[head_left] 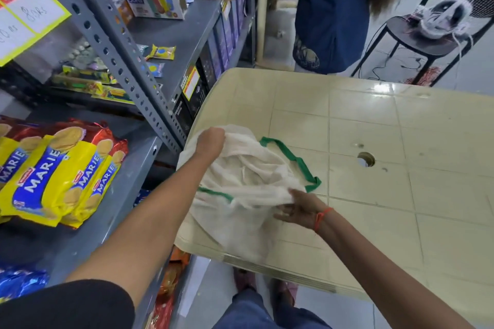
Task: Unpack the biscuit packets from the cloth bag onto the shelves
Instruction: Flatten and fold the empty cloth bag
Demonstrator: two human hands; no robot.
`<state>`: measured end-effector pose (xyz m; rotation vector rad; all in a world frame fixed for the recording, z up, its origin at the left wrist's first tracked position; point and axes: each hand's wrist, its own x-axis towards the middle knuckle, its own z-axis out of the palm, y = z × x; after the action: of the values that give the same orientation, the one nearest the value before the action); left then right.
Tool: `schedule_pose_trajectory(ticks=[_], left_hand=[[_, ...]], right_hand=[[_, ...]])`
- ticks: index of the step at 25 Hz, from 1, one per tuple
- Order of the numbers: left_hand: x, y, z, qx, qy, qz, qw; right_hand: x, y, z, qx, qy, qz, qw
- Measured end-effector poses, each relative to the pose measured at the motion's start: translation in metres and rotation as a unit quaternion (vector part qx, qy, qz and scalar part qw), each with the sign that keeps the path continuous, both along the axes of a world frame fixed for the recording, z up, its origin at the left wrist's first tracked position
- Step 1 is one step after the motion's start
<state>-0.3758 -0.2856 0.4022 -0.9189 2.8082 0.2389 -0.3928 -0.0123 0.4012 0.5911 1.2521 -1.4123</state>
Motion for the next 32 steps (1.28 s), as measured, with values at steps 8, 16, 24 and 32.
schedule_pose_trajectory(ticks=[8,16,24,32], left_hand=[[-0.002,-0.043,0.112,0.051,0.064,0.123,0.989],[0.012,-0.045,0.219,0.116,0.06,0.244,0.961],[-0.01,-0.048,0.279,0.436,0.479,0.262,0.716],[0.06,-0.037,0.175,0.135,0.084,0.179,0.971]], right_hand=[[-0.091,0.012,0.091,0.212,0.499,0.223,0.81],[-0.171,0.046,0.181,0.23,0.523,0.215,0.792],[-0.2,0.04,0.222,0.22,0.63,-0.21,0.715],[-0.185,0.089,0.16,0.329,0.543,0.314,0.706]])
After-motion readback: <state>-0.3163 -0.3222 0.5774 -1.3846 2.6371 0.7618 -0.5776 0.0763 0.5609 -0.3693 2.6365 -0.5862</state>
